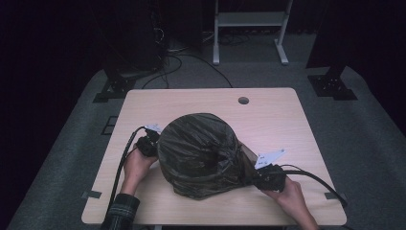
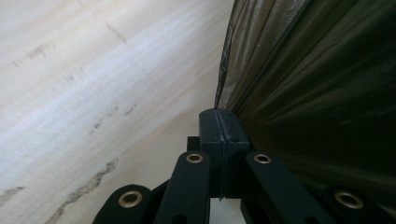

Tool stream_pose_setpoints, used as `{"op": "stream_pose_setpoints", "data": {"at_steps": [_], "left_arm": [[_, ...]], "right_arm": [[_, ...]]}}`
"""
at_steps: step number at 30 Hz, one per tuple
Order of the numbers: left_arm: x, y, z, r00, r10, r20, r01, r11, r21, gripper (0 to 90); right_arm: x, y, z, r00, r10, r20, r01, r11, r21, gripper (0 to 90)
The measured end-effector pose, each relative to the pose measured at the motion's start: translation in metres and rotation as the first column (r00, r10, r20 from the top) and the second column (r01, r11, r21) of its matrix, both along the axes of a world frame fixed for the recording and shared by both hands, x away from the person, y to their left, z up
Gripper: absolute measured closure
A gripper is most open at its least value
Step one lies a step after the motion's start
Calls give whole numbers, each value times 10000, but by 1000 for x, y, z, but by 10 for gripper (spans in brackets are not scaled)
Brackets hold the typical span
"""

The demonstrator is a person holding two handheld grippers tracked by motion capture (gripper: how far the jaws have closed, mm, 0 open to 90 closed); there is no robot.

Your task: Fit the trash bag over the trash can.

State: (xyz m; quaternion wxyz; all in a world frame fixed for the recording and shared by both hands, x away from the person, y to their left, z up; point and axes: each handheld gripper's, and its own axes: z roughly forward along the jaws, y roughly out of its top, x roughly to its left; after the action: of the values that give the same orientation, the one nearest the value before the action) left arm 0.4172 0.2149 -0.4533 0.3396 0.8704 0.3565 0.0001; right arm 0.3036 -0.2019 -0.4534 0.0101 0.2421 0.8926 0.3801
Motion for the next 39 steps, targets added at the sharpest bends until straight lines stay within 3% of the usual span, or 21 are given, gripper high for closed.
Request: {"op": "stream_pose_setpoints", "data": {"at_steps": [2, 5, 11, 16, 18, 24, 28, 34, 39], "left_arm": [[-2, 2, 0, 9998, 60, 191, -57, 9999, -136, 873], [-4, 8, 4, 9986, 263, 468, -250, 9992, -296, 671], [-14, 22, 23, 9892, 561, 1358, -506, 9978, -434, 269], [-32, 32, 37, 9779, 374, 2058, -314, 9990, -324, 14], [-41, 36, 38, 9739, 153, 2263, -101, 9997, -239, 0], [-67, 41, 32, 9715, -417, 2332, 374, 9990, 230, 0], [-82, 43, 26, 9676, -650, 2439, 560, 9975, 437, 0], [-103, 42, 10, 9635, -1217, 2385, 1065, 9915, 753, 0], [-113, 42, -6, 9616, -1393, 2366, 1191, 9881, 978, 0]], "right_arm": [[-1, 2, -1, 9999, 138, 16, -138, 9999, 35, 871], [0, 0, 3, 9999, -100, 114, 97, 9995, 313, 605], [-2, -12, 23, 9992, -268, 295, 233, 9934, 1122, 289], [-6, -29, 47, 9955, -376, 864, 218, 9840, 1770, 179], [-8, -33, 58, 9924, -399, 1165, 183, 9833, 1811, 178], [-13, -38, 101, 9768, -460, 2092, 10, 9775, 2107, 163], [-12, -35, 124, 9718, -262, 2344, -256, 9762, 2154, 132], [-8, -19, 155, 9572, 66, 2895, -683, 9767, 2034, 104], [-2, 2, 172, 9532, 511, 2980, -1070, 9789, 1743, 102]]}}
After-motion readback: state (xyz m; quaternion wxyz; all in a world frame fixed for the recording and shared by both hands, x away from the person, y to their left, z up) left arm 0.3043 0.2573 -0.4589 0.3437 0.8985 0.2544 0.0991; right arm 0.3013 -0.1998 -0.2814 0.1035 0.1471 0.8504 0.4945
